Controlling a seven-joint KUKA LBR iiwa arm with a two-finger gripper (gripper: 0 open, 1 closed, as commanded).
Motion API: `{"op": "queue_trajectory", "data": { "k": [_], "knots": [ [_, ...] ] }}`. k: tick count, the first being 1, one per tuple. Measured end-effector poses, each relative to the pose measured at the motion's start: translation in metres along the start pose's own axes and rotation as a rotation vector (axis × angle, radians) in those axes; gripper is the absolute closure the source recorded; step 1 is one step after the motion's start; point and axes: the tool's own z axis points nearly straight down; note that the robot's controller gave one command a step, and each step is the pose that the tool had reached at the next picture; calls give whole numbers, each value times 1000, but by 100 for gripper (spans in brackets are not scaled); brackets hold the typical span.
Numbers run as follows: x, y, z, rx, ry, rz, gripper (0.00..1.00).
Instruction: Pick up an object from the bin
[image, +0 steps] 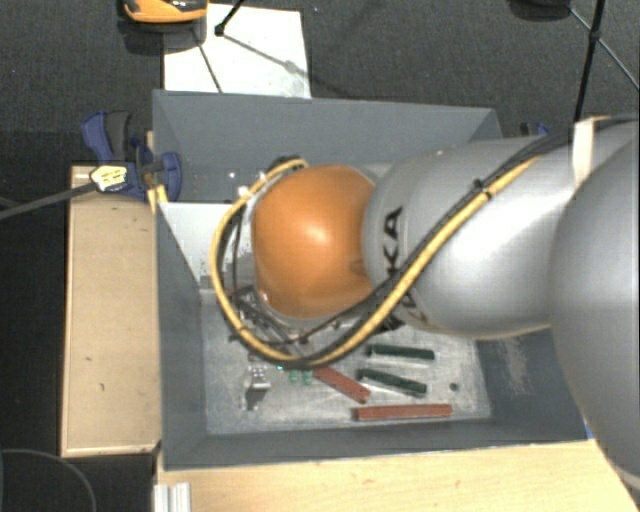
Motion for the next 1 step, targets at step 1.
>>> {"op": "queue_trajectory", "data": {
  "k": [1],
  "knots": [
    [-2,-1,-4,-2,-7,5,0]
  ]
}}
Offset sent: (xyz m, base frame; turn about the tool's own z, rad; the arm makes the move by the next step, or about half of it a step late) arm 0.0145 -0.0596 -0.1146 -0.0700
